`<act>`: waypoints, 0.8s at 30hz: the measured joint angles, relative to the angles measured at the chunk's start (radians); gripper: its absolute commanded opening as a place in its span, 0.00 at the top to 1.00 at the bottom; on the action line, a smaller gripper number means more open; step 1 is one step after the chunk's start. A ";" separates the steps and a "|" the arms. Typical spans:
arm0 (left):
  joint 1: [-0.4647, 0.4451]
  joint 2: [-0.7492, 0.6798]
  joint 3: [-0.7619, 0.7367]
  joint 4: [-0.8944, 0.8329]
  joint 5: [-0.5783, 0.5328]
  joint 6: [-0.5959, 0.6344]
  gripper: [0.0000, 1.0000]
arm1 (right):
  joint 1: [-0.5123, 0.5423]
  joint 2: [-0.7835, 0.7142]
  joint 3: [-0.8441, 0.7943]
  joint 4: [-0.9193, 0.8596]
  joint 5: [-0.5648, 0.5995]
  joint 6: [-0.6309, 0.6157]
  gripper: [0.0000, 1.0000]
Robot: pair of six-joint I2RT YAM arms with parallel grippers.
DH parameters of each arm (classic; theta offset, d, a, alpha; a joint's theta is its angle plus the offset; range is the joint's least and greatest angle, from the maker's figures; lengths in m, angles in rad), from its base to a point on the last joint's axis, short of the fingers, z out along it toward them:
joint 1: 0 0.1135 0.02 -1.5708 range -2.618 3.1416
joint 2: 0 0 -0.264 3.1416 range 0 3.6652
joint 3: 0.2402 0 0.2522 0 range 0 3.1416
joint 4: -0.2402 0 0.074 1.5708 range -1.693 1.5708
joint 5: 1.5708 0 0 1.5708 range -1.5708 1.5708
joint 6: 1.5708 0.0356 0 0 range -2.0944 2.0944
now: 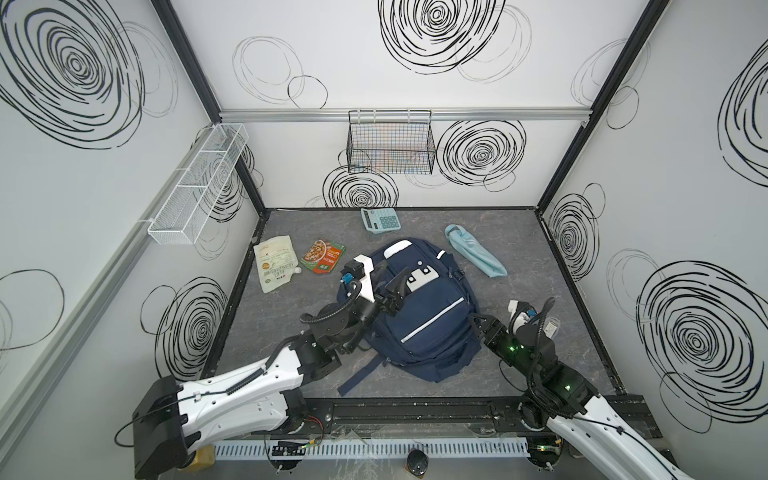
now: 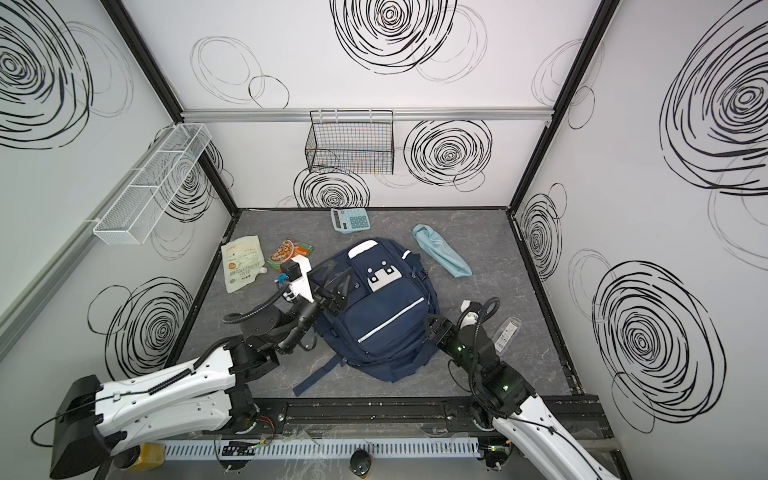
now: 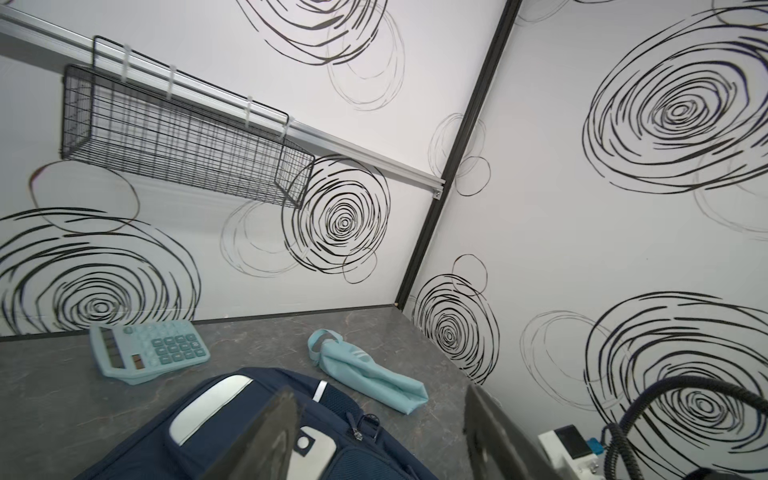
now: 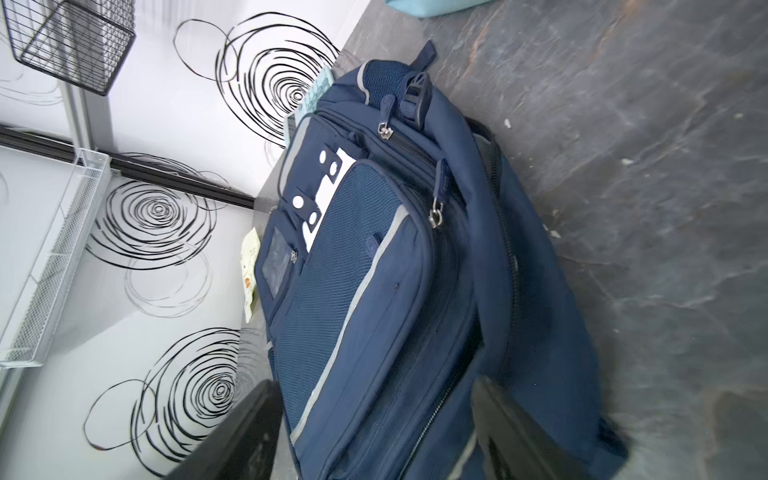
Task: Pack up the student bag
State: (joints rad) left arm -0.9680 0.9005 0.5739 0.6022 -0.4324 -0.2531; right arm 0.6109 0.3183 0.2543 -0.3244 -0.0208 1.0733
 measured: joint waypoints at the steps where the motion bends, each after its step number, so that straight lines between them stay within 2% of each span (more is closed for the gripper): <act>1: 0.009 -0.031 -0.008 -0.028 -0.010 0.006 0.33 | 0.000 0.028 0.035 -0.019 0.003 -0.021 0.29; 4: 0.031 -0.119 -0.024 -0.115 -0.043 0.020 0.33 | 0.026 0.136 0.140 -0.030 -0.004 -0.076 0.31; 6: 0.040 -0.177 -0.032 -0.180 -0.070 0.024 0.33 | 0.089 0.221 0.204 -0.026 0.000 -0.103 0.32; 8: 0.047 -0.229 -0.037 -0.239 -0.097 0.026 0.33 | 0.195 0.308 0.256 -0.011 0.019 -0.131 0.34; 13: 0.069 -0.334 -0.043 -0.385 -0.161 0.033 0.33 | 0.538 0.530 0.346 0.076 0.106 -0.218 0.37; 17: 0.098 -0.393 -0.043 -0.471 -0.205 0.050 0.33 | 0.729 0.745 0.424 0.128 0.161 -0.291 0.41; 20: 0.122 -0.424 -0.043 -0.519 -0.225 0.060 0.33 | 0.789 0.888 0.480 0.151 0.180 -0.334 0.42; 24: 0.147 -0.453 -0.043 -0.566 -0.237 0.067 0.33 | 0.805 1.027 0.526 0.166 0.176 -0.456 0.37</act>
State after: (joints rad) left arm -0.8211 0.4477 0.5312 0.0357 -0.6693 -0.1860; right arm 1.4162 1.3453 0.7803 -0.1585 0.1551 0.6170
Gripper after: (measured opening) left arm 0.669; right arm 0.607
